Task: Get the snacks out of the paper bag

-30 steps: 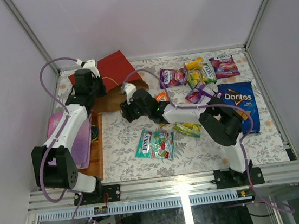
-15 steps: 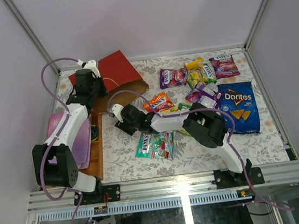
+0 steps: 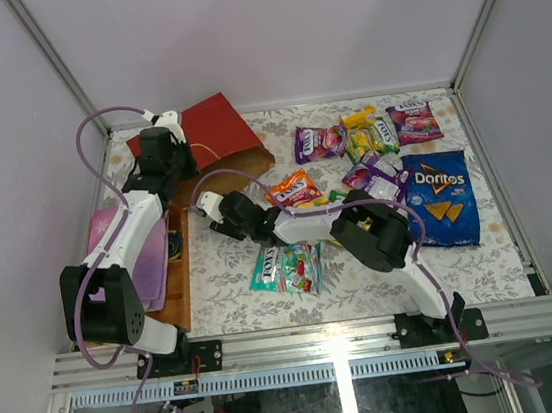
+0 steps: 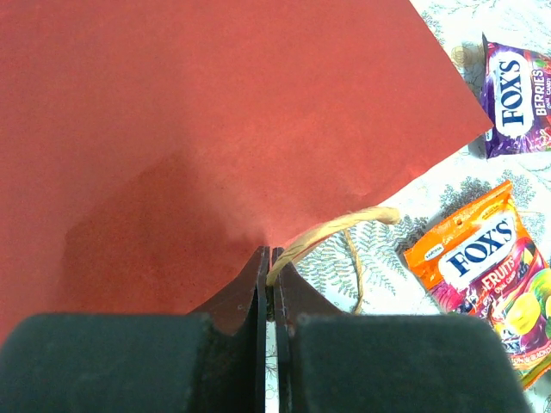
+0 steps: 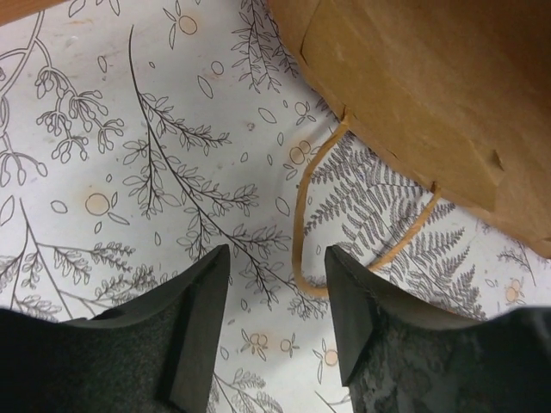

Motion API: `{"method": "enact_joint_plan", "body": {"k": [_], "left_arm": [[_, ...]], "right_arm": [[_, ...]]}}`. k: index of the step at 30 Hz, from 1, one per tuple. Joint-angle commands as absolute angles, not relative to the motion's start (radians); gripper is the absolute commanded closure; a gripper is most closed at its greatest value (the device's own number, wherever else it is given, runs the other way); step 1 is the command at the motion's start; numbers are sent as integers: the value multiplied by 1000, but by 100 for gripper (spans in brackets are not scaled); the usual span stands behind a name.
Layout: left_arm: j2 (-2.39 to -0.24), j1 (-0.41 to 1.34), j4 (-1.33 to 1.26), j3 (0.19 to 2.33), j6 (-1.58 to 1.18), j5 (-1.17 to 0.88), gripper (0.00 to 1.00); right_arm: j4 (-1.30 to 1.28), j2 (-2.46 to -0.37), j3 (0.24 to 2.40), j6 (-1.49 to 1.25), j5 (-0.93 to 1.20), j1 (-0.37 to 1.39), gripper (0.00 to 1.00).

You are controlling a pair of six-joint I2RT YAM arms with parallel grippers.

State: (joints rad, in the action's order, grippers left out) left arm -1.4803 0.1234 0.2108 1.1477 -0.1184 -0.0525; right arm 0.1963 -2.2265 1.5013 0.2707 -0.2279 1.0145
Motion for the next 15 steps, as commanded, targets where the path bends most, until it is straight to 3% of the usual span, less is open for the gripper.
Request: {"method": "enact_joint_plan", "body": {"k": [1, 7, 10, 11, 15], "left_arm": [[-1481, 116, 190, 1169, -115, -37, 100], [-1478, 116, 192, 1169, -118, -33, 99], [-1479, 117, 193, 1170, -120, -32, 99], [-1478, 117, 192, 1169, -120, -30, 99], [-1479, 117, 193, 1170, -121, -27, 98]], "right_arm": [[234, -2258, 1564, 292, -232, 1022, 48], [238, -2286, 1563, 284, -246, 1022, 66], [240, -2286, 1558, 272, -251, 1022, 95], [240, -2285, 1557, 270, -253, 1022, 99], [244, -2244, 1534, 258, -254, 1022, 100]]}}
